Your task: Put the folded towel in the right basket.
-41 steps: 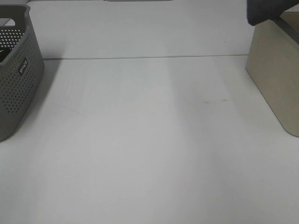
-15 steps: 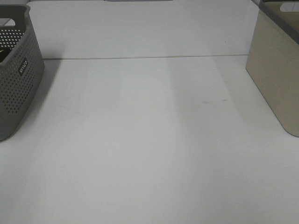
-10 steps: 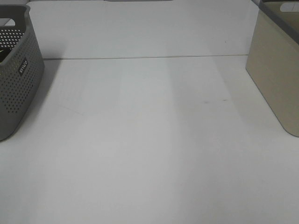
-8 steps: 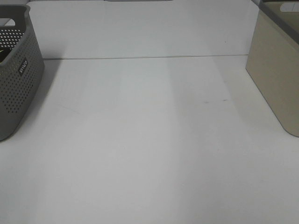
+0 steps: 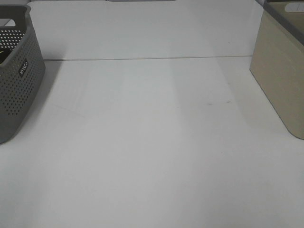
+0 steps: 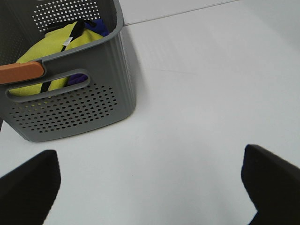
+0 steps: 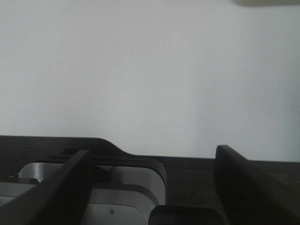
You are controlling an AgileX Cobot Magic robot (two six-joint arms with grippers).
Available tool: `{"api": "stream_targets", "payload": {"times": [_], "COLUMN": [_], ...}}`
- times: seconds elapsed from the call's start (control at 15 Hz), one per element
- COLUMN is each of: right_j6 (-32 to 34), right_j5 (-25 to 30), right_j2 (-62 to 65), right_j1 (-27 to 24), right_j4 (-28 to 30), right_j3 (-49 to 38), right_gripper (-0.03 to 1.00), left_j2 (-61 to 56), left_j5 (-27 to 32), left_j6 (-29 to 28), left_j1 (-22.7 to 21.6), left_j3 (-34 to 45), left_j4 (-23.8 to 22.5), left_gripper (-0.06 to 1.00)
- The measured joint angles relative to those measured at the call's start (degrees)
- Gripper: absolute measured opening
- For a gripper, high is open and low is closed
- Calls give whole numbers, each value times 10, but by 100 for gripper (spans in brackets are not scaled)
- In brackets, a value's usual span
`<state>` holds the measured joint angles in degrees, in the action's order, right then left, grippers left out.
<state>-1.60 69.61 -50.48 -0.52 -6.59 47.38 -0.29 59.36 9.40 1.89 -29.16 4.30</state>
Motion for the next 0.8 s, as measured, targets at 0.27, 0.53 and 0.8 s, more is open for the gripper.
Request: {"api": "stream_targets", "payload": {"times": [0.27,0.53,0.8], "right_j6": [0,3,3], "right_j5": [-24,-54,-84], "right_j2": [226,368,497], "right_j1": [0,0,0], "right_j4": [19,38,41], "right_j3": [-143,-165,-184], "right_gripper": [67,67,67], "left_j2": [0,0,0], "left_j5": [0,0,0], "left_j6": [0,0,0], "left_j1": [0,0,0], "left_j3": [0,0,0], "left_j4": [0,0,0], "left_gripper": [99,99,99]}}
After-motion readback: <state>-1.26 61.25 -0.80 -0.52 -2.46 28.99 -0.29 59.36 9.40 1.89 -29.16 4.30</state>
